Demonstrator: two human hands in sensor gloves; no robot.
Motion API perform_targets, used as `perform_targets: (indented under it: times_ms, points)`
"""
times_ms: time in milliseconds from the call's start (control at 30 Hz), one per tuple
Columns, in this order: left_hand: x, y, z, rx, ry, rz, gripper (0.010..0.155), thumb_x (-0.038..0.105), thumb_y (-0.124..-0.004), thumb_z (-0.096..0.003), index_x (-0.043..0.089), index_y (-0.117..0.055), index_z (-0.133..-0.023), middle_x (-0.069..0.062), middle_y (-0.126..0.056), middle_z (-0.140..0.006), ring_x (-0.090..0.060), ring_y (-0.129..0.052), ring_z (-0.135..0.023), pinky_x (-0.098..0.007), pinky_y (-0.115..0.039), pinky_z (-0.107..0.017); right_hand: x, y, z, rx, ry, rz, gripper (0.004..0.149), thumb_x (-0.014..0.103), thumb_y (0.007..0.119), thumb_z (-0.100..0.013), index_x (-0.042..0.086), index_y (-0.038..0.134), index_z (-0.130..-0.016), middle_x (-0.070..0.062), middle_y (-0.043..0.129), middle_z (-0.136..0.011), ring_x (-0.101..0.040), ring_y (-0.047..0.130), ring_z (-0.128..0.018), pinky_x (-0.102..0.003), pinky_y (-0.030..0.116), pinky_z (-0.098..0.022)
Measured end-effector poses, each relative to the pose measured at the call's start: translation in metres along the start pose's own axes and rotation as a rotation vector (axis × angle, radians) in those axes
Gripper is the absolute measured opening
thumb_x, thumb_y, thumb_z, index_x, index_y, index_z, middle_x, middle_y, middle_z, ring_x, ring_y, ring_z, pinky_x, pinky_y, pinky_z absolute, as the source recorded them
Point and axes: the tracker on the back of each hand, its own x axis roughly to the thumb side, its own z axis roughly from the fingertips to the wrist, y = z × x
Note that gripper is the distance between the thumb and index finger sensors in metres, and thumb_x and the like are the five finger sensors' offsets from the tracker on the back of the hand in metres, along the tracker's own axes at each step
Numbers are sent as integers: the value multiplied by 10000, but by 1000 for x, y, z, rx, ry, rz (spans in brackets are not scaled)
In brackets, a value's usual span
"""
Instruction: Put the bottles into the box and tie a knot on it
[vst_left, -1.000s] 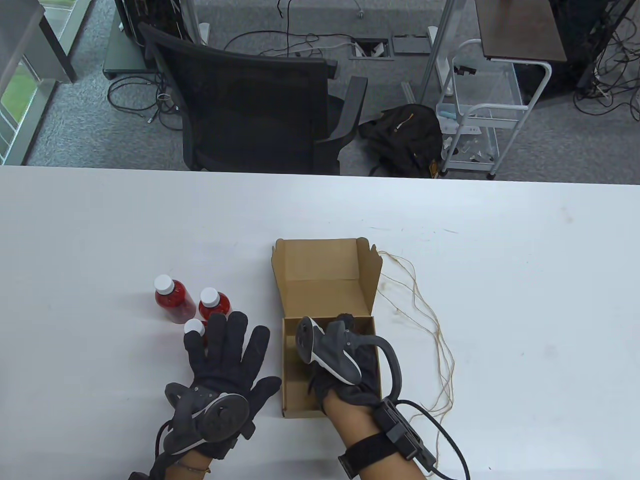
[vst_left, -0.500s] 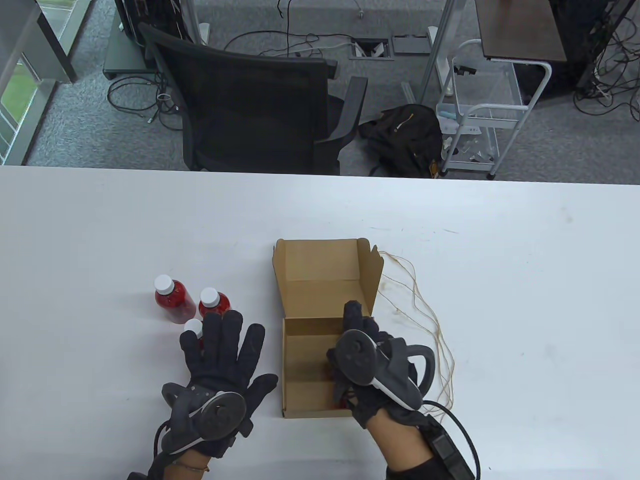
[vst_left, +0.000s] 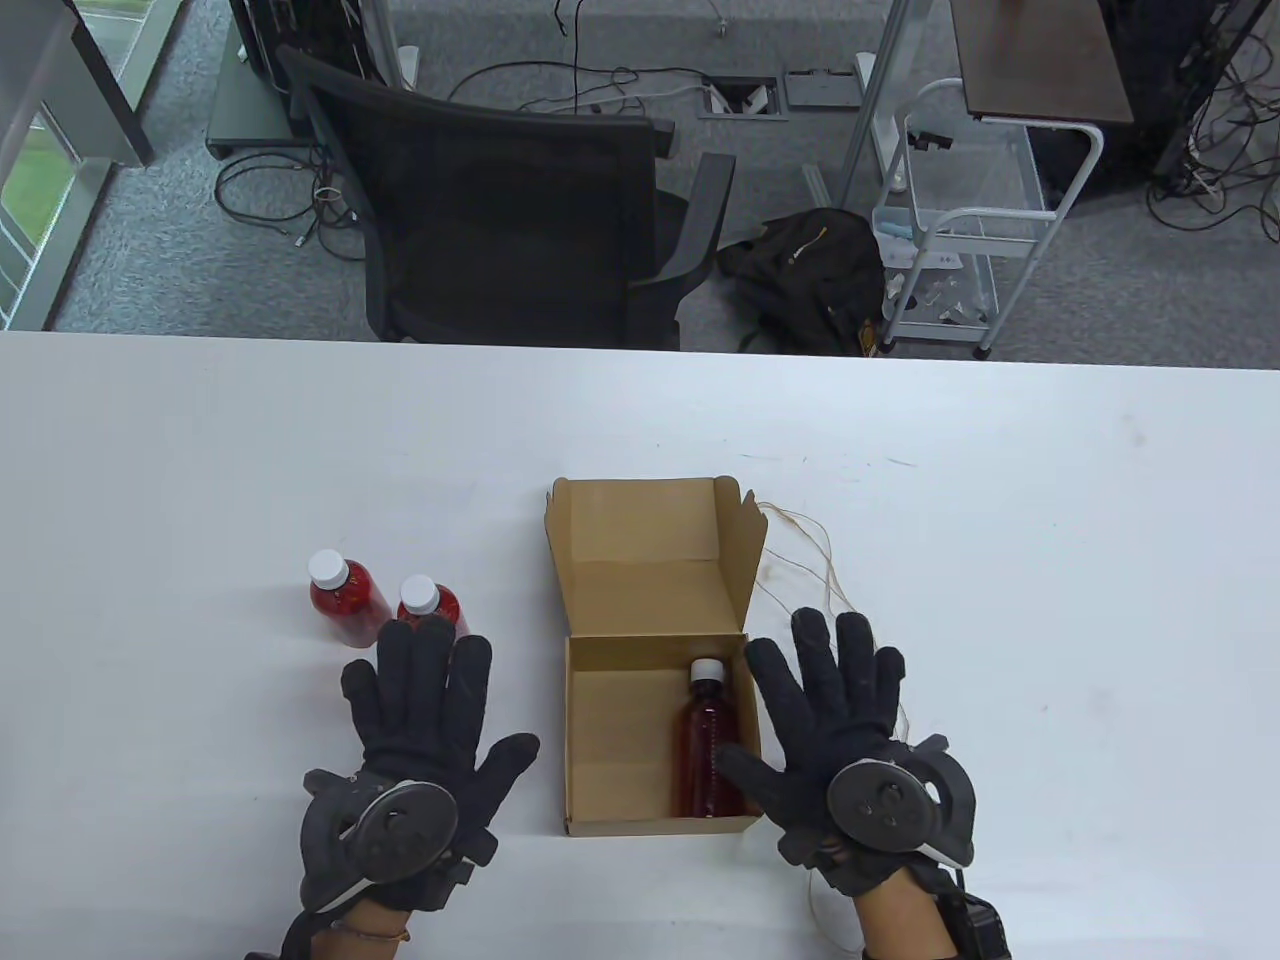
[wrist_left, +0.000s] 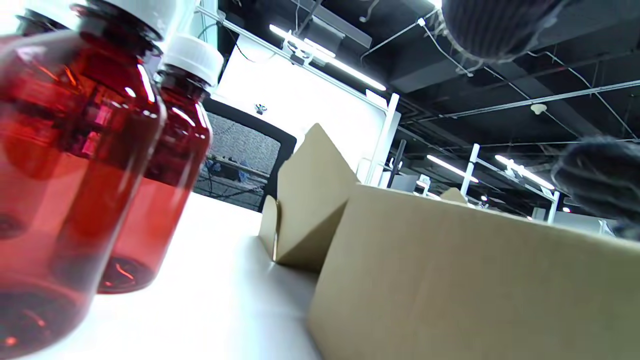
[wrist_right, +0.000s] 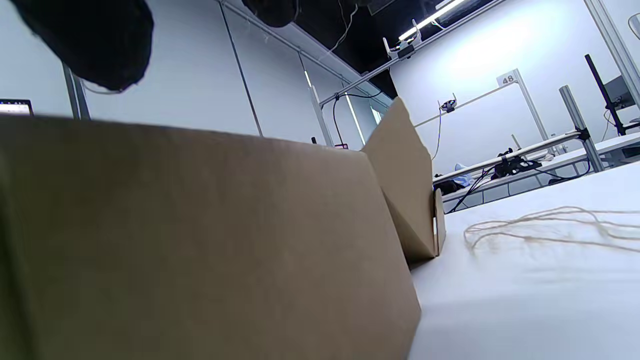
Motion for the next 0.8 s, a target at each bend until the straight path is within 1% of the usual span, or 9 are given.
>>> perform_targets:
  times_ms: [67,233,367,433,500,567,633,700,800]
  points:
    - [-3,2,0,8,12,3,1004,639,-715,-515,247,-67,-1173,-245,-92,-1267,-569,-68,-1098,-768,-165,-668,-7,0,5,1,38,-89,868,612,762,-466,232,348,-1128,-191,172,-1170,-524,81,-993,-796,88,-588]
    - [-9,11,1,62,46,86,1024,644,-723,-514,241,-44,-1166,-244,-104,-1268,-571,-101,-1107,-759,-212,-692,-12,-2,13,4,50,-59,863,609,757,-473,211,360,-1129,-209,199,-1166,-535,111,-992,-791,114,-589]
    - [-22,20,6,143,118,185,1081,647,-744,-513,189,0,-1149,-265,-167,-1259,-596,-239,-1116,-762,-323,-713,-10,0,13,13,54,-63,852,595,760,-477,205,370,-1127,-212,203,-1164,-537,123,-992,-788,118,-592]
    - [-32,23,8,158,164,232,1097,651,-757,-508,150,-30,-1159,-270,-206,-1249,-587,-328,-1109,-759,-378,-719,-10,0,13,3,47,-58,846,592,758,-480,198,377,-1125,-217,216,-1162,-540,140,-991,-788,127,-592]
    - [-42,22,10,164,222,305,1110,650,-774,-504,110,-59,-1159,-272,-235,-1236,-572,-390,-1095,-742,-420,-725,-10,3,13,23,49,-60,844,587,758,-481,196,379,-1125,-217,213,-1160,-538,137,-990,-786,123,-591]
    - [-52,18,10,146,277,381,1113,647,-794,-499,93,-93,-1162,-269,-279,-1230,-555,-464,-1077,-726,-464,-727,-10,3,13,13,54,-59,843,589,755,-482,191,381,-1124,-222,216,-1159,-540,145,-989,-784,131,-592]
    - [-58,14,10,140,316,382,1110,640,-812,-492,77,-130,-1162,-265,-333,-1219,-540,-528,-1057,-708,-504,-725,-9,3,13,14,60,-71,837,580,757,-484,187,388,-1123,-223,216,-1157,-540,145,-988,-784,129,-593]
    - [-65,13,10,146,377,363,1099,634,-819,-491,69,-158,-1162,-263,-363,-1211,-535,-550,-1047,-703,-516,-722,-10,3,12,19,64,-63,837,580,756,-484,186,386,-1123,-226,221,-1157,-541,152,-988,-783,134,-594]
    - [-73,6,10,134,398,370,1054,626,-841,-480,71,-257,-1160,-238,-472,-1182,-496,-657,-1003,-669,-582,-711,-11,4,12,16,70,-82,834,577,756,-486,182,390,-1122,-230,226,-1155,-543,157,-986,-782,136,-594]
